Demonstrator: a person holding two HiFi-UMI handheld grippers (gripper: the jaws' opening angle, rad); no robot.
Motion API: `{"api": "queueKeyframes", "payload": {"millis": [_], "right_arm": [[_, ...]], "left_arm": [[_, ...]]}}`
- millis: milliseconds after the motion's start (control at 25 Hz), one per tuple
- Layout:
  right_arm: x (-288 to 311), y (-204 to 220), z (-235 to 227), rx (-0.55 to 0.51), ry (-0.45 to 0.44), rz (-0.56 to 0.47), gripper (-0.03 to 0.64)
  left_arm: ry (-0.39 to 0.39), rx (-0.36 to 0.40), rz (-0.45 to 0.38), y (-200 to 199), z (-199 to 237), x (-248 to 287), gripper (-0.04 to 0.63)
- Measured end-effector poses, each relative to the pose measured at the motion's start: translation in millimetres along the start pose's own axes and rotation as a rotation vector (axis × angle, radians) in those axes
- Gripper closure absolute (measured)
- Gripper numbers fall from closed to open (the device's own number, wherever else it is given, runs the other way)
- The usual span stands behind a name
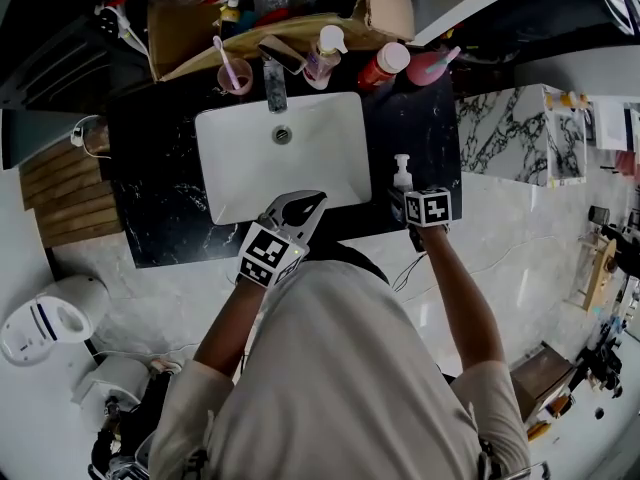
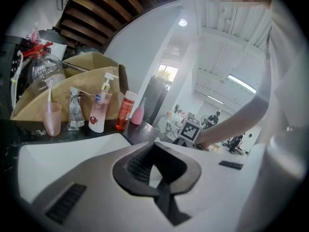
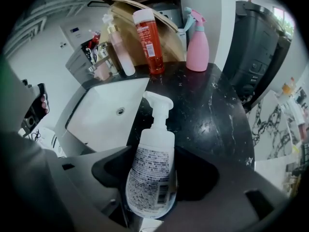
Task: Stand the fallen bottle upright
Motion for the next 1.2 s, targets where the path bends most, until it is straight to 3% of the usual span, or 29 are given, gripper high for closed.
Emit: {"api": "queueKeyframes", "payload": {"millis": [400, 1200], "right_arm": [[-23.4, -5.2, -3.6, 0.038, -0.004, -0.103, 0.328], [-53.6, -14.5, -11.4, -0.059, 0.08, -0.317, 0.341]], "left_arm": [[0.002, 0.031, -0.008, -10.1, -12.5, -10.7, 0.588], [-0.034, 0.09, -0.031, -35.5, -36.9, -21.4, 0.588]]}}
Point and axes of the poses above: the fingertips, and each gripper's own axes: x forward along the fingers, z to its left, y out of its underside, the point moved 2 cm from there along -x, backward along the fingers, and after that the axes turned 6 degrees about z, right-handed, at the moved point
